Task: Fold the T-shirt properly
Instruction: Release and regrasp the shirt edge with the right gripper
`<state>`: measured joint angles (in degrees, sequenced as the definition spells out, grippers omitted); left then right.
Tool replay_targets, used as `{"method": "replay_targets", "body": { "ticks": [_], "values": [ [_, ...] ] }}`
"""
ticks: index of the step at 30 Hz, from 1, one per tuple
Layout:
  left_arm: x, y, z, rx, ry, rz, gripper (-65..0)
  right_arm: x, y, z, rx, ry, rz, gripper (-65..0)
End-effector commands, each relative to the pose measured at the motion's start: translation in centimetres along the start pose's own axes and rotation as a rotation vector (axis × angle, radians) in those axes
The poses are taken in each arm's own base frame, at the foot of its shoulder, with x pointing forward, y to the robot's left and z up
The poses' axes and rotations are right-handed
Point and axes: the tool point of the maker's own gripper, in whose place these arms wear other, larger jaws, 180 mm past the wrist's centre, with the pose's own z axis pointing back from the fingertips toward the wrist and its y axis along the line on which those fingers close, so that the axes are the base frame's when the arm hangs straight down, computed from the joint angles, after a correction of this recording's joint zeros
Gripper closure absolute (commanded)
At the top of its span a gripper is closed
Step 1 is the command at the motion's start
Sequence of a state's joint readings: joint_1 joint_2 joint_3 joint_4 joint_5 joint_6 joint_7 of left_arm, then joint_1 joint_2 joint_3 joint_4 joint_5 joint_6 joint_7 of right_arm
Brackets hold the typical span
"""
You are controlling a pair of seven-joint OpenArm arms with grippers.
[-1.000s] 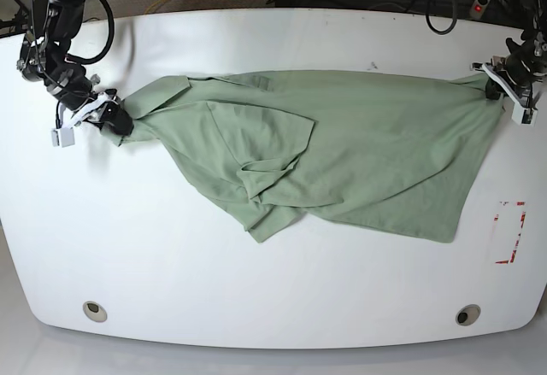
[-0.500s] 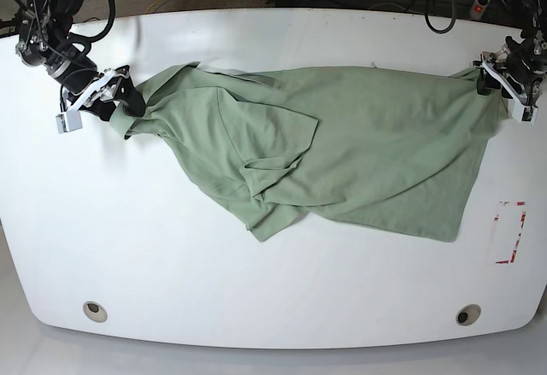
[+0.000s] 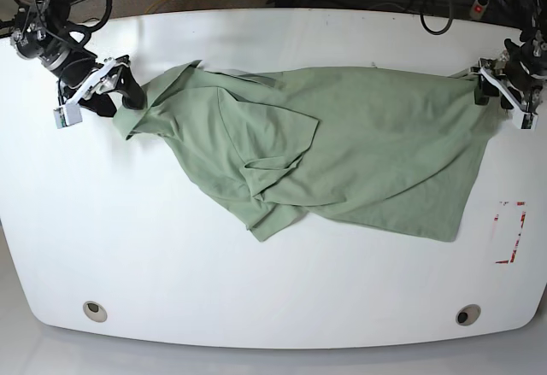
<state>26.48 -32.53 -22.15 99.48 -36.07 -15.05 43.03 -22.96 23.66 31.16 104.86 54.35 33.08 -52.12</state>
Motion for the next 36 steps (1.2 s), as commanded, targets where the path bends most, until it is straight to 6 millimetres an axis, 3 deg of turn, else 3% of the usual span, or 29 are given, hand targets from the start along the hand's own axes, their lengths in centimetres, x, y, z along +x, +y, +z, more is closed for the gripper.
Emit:
{"method": "replay_targets", "body": {
  "ticks": [1,4,7,13,17,20,28,36],
  "values": [
    [2.3,-0.5,0.8,-0.008,-0.067,-0.033,-33.2,2.0,0.6,1.1,0.008,-0.037,0.066,-40.7],
    [2.9,-0.9,1.0,-0.015,-0.083,-0.042,-33.2,2.1,0.4,1.1,-0.002,-0.035,0.069,-40.6],
    [4.0,-1.1,0.7,-0.018,-0.116,-0.035,-33.2,4.3,0.2,0.7,-0.005,-0.087,0.089,-40.9],
    [5.0,-1.5,0.4,-0.023,-0.155,-0.003,-33.2,5.6,-3.0,-0.6,-0.099,-0.040,0.116,-40.9],
    [5.3,-1.5,0.4,-0.021,-0.162,-0.003,-33.2,6.6,-3.6,-1.1,-0.131,-0.032,0.158,-40.9],
    [6.5,-1.4,0.4,-0.020,-0.191,-0.003,-33.2,7.7,-2.9,-3.1,-0.107,-0.043,0.166,-40.9],
    [6.8,-1.3,0.4,-0.018,-0.197,-0.003,-33.2,8.8,-1.4,-10.2,-0.024,0.020,0.143,-40.6],
    [6.6,-1.2,0.4,-0.016,-0.192,-0.006,-33.2,9.2,-0.9,-15.7,0.025,0.079,0.097,-40.7]
  ]
}}
